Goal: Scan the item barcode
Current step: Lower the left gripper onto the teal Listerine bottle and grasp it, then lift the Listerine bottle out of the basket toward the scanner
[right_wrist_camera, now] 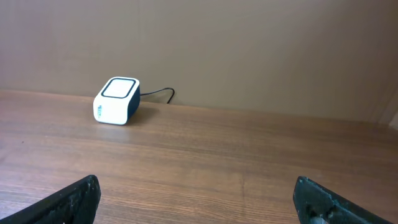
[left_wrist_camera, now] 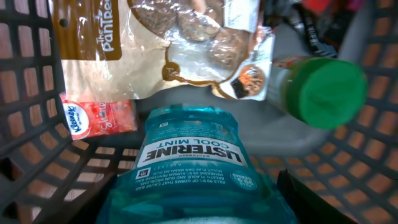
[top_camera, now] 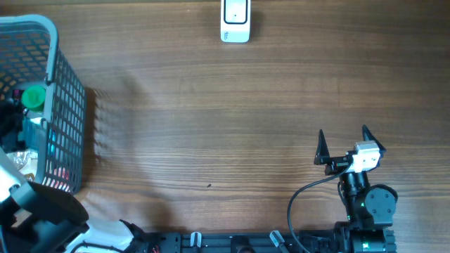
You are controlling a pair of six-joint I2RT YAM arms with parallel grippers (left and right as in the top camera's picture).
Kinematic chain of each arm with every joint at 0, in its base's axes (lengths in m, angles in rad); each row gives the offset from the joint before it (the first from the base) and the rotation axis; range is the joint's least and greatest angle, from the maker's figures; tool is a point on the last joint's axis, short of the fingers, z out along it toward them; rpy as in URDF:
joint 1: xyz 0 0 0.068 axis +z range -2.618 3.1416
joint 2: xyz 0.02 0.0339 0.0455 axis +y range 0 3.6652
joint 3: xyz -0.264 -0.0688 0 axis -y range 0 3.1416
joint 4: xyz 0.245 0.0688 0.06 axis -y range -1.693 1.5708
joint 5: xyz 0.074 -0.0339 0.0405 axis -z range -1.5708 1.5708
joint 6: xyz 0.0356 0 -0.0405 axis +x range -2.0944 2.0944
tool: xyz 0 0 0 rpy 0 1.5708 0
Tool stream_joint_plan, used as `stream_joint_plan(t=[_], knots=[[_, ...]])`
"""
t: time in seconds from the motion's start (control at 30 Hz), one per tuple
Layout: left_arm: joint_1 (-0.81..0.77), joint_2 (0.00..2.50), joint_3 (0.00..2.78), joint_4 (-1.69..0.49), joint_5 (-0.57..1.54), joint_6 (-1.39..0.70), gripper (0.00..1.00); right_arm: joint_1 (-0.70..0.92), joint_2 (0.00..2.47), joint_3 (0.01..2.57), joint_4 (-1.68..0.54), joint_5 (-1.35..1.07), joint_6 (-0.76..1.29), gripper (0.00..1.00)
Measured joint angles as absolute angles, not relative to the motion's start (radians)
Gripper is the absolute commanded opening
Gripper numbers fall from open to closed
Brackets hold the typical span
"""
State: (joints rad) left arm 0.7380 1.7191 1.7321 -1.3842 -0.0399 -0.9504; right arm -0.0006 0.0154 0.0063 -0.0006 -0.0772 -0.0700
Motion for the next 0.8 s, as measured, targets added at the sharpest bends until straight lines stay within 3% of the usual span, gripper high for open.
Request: stream_joint_plan(t=[0.6, 0.8], knots=[[0.733, 1.627, 2.218, -1.621, 0.102, -0.892, 0.56, -0.001, 0.015, 0.006, -0.001, -0.077, -0.07, 1.0], [0.6, 1.624, 2.226, -1.6, 0.151, -0.884, 0.56, -0.001, 0.015, 0.006, -0.001, -0.077, -0.07, 1.0]])
